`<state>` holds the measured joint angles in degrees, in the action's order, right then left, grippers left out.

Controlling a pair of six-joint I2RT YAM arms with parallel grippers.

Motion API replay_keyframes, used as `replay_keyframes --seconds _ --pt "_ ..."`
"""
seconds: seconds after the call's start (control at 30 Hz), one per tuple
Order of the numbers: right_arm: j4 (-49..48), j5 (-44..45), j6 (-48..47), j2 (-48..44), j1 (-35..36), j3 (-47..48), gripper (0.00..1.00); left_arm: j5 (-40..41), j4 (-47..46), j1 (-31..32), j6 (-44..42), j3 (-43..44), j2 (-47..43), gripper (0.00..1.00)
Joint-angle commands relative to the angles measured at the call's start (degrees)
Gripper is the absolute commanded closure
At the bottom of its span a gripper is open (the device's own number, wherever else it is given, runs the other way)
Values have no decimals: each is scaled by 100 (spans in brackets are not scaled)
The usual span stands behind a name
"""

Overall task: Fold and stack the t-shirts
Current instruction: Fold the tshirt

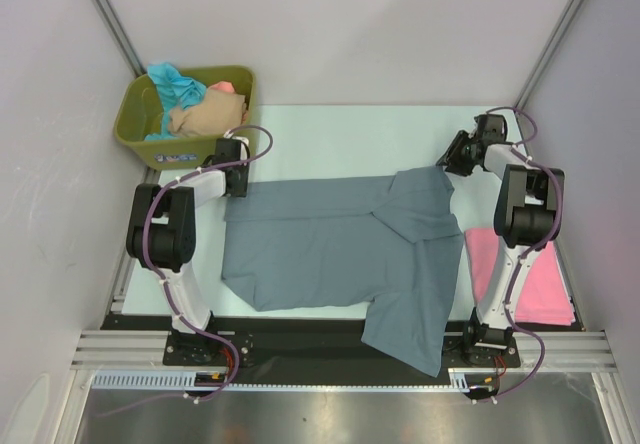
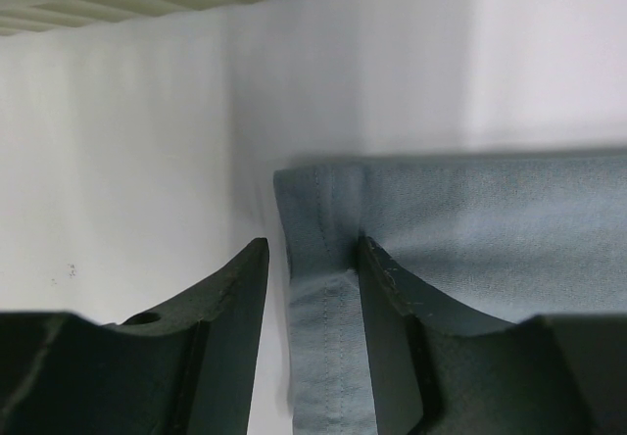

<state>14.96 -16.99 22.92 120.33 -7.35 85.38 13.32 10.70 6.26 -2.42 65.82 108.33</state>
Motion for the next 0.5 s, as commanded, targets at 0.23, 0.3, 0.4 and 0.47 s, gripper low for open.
replay_keyframes --seconds 0.23,0.3,0.4,0.47 --pt "-90 108 283 87 -20 330 89 232 169 -72 206 168 329 53" --pt "-46 379 257 -10 -20 286 96 241 178 -72 198 177 338 53" --pt "7 827 240 -185 -20 189 100 241 196 -72 206 203 364 54" --pt "94 1030 239 -264 -29 145 100 241 196 -72 198 212 355 54"
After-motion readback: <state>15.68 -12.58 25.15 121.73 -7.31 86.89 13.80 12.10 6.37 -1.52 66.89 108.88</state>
